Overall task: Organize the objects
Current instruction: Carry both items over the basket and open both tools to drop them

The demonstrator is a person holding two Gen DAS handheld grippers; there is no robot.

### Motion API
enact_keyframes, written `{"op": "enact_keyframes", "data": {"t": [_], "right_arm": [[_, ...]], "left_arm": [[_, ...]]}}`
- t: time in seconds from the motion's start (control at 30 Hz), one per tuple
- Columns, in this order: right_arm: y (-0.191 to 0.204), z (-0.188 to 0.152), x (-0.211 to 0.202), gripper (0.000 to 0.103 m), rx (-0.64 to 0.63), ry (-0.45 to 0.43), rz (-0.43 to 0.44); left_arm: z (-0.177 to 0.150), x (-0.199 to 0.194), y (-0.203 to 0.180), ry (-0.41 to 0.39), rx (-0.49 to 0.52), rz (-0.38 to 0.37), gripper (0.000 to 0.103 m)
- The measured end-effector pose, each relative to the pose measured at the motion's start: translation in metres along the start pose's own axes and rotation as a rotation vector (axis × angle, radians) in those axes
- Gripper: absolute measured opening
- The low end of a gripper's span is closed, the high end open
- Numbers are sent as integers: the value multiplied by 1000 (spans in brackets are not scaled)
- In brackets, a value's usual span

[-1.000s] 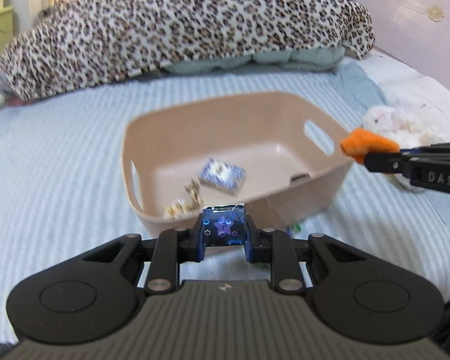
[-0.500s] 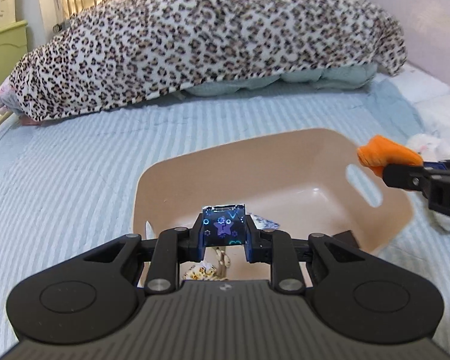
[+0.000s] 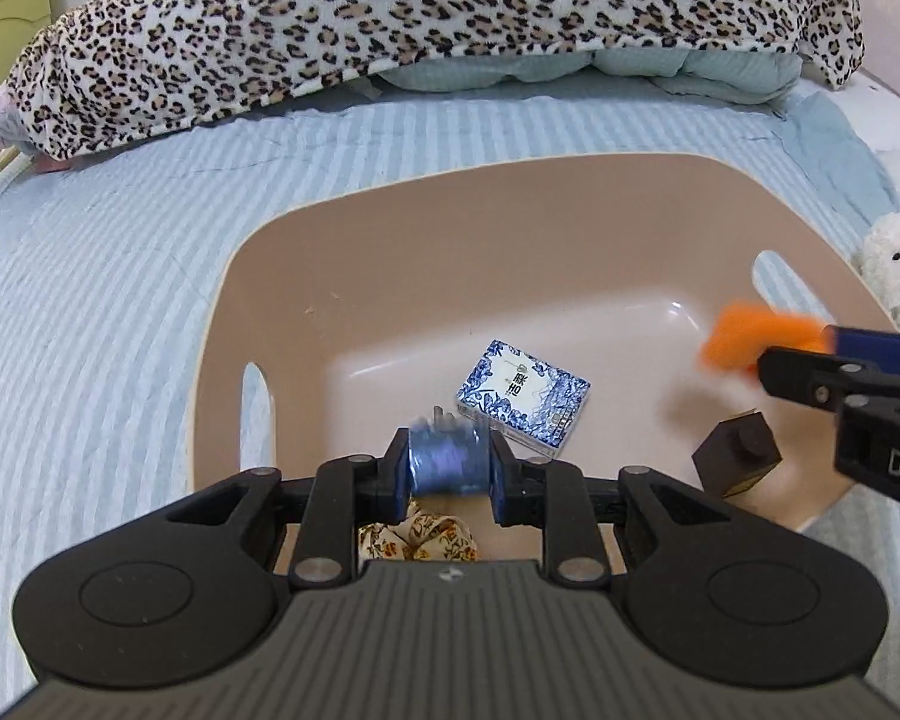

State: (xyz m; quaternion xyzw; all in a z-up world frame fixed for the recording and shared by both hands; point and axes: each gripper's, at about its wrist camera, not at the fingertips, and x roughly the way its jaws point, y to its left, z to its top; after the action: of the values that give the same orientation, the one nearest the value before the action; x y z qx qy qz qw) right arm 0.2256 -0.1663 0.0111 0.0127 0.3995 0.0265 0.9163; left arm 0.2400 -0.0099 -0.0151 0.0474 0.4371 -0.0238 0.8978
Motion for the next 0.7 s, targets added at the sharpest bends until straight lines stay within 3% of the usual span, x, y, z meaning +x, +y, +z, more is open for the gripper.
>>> {"op": "enact_keyframes", "data": {"t": [0.03,0.1,0.13,0.37,0.43,0.7], "right_arm": [[0,-1,-3,52,3,-6,1],[-1,-1,-11,62,6,-27,-3],[-3,1,-16,65,7,-34,-6],[-20,0,-56,88,53,-56,14],[-25,-7,-65,99,58,-44,18],[-33,-37,-79,102,41,31,-5]], "left_arm": [[0,-4,0,-3,2,5,51],[-1,-14,-1,-32,-1,13,72],[-1,-20,-1,-52,-1,17,74],[-7,-53,-2,-71,22,2,76],[-11,-61,-4,-73,35,10,76],[-43,-89,-5,-81,37,22,77]]}}
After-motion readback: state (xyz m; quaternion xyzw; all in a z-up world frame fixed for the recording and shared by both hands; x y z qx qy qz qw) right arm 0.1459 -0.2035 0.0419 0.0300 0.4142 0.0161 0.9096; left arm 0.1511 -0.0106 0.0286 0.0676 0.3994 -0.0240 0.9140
